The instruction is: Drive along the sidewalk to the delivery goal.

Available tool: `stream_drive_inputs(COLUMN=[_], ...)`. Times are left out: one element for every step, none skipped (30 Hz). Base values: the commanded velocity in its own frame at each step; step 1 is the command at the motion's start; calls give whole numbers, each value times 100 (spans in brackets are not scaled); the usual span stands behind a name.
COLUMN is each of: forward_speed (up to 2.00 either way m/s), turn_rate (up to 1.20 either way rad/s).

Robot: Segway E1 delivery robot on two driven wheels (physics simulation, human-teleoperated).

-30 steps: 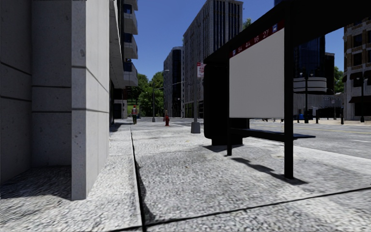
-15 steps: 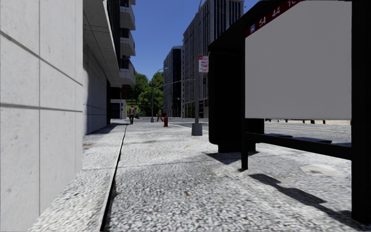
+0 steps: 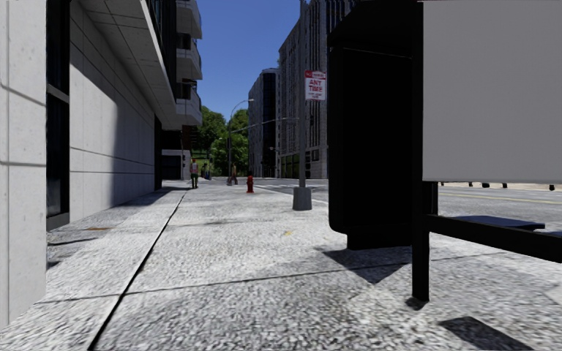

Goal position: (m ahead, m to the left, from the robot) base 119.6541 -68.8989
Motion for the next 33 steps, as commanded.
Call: stream_drive_inputs(forward_speed=[193, 190, 188, 187, 187, 187, 186, 186, 186, 186, 186, 186, 186, 186, 186, 186, 186, 186, 186, 186, 185, 185, 184, 184, 184, 184, 184, 184, 184, 184, 184, 184, 184], turn_rate=[8, 2, 0, 0, 0, 0, 0, 0, 0, 0, 13, 33, 33, 59, 69, 72, 29, 6, 0, 0, 0, 0, 0, 0, 0, 0, 0, 0, 6, 22, 40, 53, 58])
